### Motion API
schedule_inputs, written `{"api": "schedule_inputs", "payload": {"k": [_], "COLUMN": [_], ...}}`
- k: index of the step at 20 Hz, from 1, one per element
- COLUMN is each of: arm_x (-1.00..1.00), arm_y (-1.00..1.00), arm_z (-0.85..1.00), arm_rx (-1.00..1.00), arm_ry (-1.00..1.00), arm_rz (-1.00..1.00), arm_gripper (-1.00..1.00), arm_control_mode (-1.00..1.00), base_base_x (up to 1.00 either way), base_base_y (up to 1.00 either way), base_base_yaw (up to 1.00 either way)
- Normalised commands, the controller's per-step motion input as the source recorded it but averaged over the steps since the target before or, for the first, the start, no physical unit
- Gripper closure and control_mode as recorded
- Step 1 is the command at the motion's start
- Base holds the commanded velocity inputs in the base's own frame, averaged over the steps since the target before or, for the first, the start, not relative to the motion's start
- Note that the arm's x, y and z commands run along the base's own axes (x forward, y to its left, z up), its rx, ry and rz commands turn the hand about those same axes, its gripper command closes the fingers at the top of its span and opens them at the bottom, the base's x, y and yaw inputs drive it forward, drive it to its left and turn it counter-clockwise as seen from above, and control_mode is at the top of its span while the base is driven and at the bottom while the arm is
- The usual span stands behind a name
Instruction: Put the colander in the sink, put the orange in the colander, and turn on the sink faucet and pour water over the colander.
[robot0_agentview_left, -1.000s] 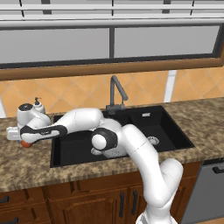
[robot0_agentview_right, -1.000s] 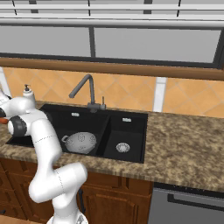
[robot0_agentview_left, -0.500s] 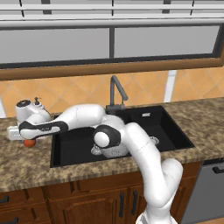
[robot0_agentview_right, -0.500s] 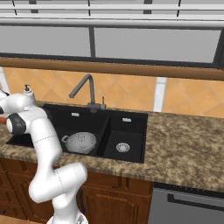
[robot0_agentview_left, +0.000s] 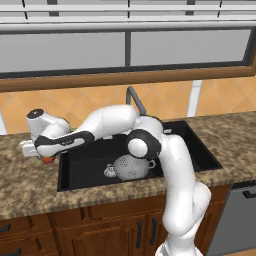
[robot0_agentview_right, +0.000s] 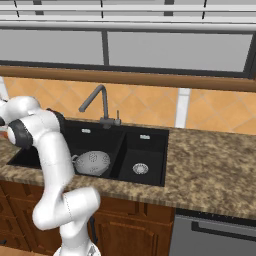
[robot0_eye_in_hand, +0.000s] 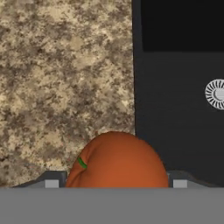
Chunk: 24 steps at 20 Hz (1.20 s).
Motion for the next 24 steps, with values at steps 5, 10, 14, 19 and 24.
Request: {"api": "schedule_inputs", "payload": {"k": [5, 10, 14, 19, 24], "arm_x": [-0.33, -0.27, -0.07, 0.05, 0.36], "arm_y": [-1.0, -1.0, -0.89, -0.8, -0.27], "arm_z": [0.12, 0.08, 0.06, 0.07, -0.03], "arm_rx": [0.02, 0.0, 0.0, 0.0, -0.07], "arm_ry": [-0.04, 0.0, 0.0, 0.0, 0.0], "arm_rz": [-0.06, -0.15, -0.19, -0.22, -0.24], "arm_gripper": [1.0, 1.0, 1.0, 1.0, 1.0], "arm_control_mode": [-1.0, -1.0, -1.0, -1.0, -1.0], "base_base_x": [0.0, 0.0, 0.0, 0.0, 0.0], "base_base_y": [0.0, 0.0, 0.0, 0.0, 0.0], "base_base_yaw": [0.0, 0.0, 0.0, 0.0, 0.0]}}
